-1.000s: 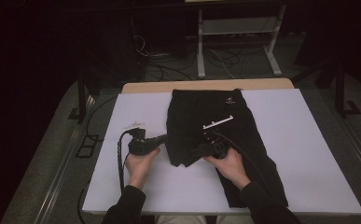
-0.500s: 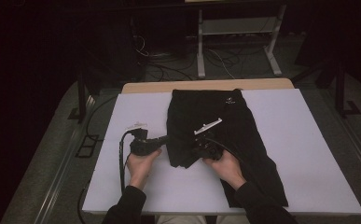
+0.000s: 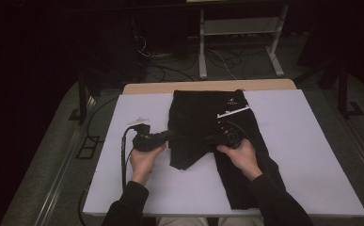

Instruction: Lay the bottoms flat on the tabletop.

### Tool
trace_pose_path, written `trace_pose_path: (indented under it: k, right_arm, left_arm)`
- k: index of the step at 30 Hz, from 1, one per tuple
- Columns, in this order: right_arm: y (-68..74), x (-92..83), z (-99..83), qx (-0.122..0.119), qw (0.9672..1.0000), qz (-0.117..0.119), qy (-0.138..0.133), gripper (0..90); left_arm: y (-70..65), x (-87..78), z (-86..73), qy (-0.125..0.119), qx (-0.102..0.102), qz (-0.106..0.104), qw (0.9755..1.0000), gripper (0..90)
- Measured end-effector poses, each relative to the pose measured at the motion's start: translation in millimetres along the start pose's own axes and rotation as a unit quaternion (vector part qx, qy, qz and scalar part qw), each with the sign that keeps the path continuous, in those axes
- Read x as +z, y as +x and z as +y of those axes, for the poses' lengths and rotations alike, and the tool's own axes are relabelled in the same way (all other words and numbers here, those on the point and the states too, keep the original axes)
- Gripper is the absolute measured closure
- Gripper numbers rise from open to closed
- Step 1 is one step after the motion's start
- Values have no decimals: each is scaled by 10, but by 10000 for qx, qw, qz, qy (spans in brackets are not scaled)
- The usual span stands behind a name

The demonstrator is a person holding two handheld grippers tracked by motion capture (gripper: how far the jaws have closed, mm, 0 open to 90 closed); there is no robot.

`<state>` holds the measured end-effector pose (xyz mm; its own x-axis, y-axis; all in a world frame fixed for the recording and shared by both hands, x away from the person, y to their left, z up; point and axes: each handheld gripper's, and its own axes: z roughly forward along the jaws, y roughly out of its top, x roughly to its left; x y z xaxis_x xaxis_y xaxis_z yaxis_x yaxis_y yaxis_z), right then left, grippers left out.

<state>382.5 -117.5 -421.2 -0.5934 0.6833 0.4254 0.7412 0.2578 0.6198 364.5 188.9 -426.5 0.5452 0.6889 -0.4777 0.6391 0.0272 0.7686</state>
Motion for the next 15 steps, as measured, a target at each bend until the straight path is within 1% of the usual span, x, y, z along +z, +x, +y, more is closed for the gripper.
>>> trace_pose_path:
  k: [3, 4, 7, 10, 13, 15]
  right_arm:
    - [-65, -45, 27, 19, 10000, -7, -58, 885]
    - [-82, -54, 30, 43, 10000, -1, -84, 885]
    - [-121, -74, 29, 110, 9999, 30, -102, 885]
    - [-136, -98, 22, 124, 9998, 50, -134, 885]
    - [-137, -121, 2, 156, 9997, 114, -135, 884]
    - [-135, -126, -14, 156, 9997, 155, -134, 884]
  left_arm:
    - [-10, 6, -24, 93, 16, 13, 10000, 606]
    - [-16, 2, -28, 125, 44, 8, 9999, 598]
    - [-33, -23, -52, 220, 149, 115, 9996, 555]
    - [-27, -42, -105, 449, 210, 229, 9985, 525]
    - [9, -50, -182, 552, 116, 268, 9981, 517]
    - [19, -20, -218, 679, 80, 285, 9973, 509]
